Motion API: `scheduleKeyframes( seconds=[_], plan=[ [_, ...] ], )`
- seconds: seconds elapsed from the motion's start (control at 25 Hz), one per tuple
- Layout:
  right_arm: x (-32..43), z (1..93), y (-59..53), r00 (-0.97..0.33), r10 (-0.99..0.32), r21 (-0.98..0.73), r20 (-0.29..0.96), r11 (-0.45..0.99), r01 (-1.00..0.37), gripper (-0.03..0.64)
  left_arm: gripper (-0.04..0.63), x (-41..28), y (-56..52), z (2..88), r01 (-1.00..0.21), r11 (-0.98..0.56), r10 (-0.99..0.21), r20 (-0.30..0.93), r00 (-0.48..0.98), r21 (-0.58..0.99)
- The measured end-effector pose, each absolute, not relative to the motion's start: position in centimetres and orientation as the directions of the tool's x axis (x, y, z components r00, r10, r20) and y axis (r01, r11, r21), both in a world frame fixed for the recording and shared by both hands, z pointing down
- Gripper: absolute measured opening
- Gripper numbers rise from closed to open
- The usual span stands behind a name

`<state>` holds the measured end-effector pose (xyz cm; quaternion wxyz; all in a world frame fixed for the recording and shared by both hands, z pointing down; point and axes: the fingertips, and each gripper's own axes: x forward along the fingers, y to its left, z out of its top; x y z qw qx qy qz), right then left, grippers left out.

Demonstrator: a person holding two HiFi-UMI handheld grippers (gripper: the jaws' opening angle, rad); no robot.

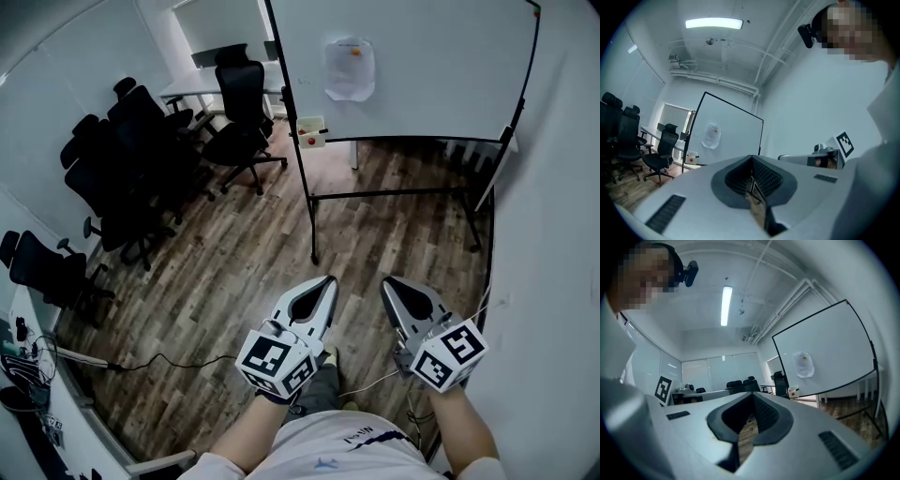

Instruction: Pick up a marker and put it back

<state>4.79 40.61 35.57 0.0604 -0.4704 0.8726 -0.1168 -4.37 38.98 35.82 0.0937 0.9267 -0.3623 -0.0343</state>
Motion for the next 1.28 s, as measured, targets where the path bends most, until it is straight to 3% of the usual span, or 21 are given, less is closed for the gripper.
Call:
scheduleKeyframes(
  seconds=[0.68, 1.28],
  plan=[
    [-0.4, 37.0, 13.8, -0.536, -0.843, -0.279, 0.048, 0.504, -0.818, 0.012, 0.012, -6.9, 12.1, 37.2, -0.65, -0.74, -0.659, 0.009, 0.752, 0.174],
    [2.1, 40.3, -6.7, -0.586, -0.81, -0.374, 0.025, 0.536, -0.757, 0.012, 0.011, -4.5, -5.7, 40.7, -0.713, -0.681, -0.716, 0.051, 0.696, 0.168]
  ],
)
